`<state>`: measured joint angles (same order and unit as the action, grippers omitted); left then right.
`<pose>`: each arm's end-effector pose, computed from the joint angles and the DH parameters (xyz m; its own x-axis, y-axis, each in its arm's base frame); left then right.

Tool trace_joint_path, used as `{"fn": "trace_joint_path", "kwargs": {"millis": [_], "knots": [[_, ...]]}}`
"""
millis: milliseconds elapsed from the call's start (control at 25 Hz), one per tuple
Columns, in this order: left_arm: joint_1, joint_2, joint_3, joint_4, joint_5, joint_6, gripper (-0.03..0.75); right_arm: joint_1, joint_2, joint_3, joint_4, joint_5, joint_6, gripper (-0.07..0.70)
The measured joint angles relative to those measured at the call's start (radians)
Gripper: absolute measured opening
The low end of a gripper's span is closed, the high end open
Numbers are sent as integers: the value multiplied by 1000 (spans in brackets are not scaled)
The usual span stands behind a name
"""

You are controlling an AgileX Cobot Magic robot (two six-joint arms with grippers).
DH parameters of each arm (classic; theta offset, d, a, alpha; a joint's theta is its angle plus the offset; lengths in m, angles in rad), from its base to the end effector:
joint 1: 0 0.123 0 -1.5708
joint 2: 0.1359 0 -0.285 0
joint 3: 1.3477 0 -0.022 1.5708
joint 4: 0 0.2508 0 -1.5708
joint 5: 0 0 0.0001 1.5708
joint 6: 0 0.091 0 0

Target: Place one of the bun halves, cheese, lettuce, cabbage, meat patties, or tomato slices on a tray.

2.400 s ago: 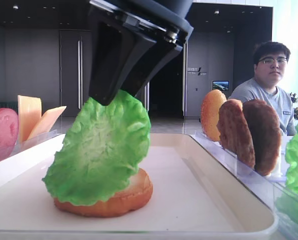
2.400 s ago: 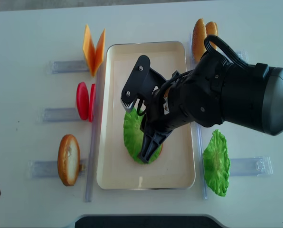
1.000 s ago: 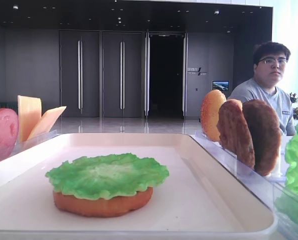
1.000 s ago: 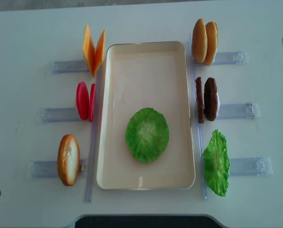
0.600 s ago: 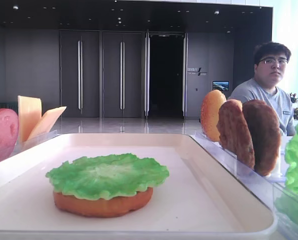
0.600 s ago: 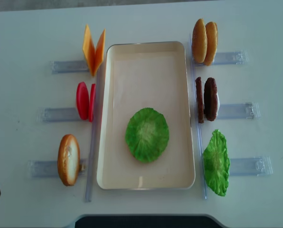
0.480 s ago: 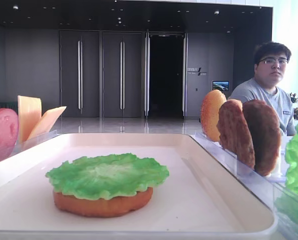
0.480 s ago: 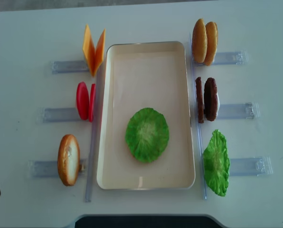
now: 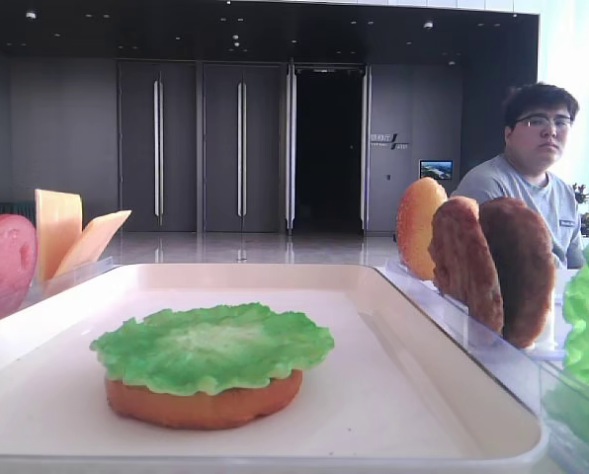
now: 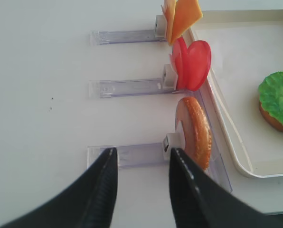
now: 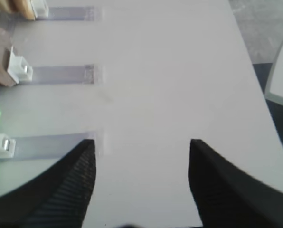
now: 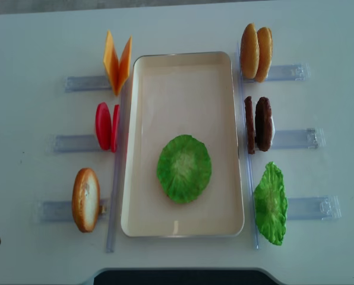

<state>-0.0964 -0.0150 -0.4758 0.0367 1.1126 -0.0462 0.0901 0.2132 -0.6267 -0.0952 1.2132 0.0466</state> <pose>-0.0063 0.0036 0.2664 -0.5087 0.0191 -0.8607 0.0528 0.9986 -0.0090 0.0109 -0.0072 0.3010 -0.6502 -0.0456 -0.7584 -0.0138 0.9987 -0.0481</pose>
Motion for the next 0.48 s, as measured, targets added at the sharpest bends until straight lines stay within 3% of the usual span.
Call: {"fn": "trace_joint_path", "kwargs": {"millis": [160,480], "knots": [[0,0,0,0,0,0,282,0,-117,112,109,-48,-94,409],[0,0,0,0,0,0,282,0,-220,119,163,-73,-146,409]]}}
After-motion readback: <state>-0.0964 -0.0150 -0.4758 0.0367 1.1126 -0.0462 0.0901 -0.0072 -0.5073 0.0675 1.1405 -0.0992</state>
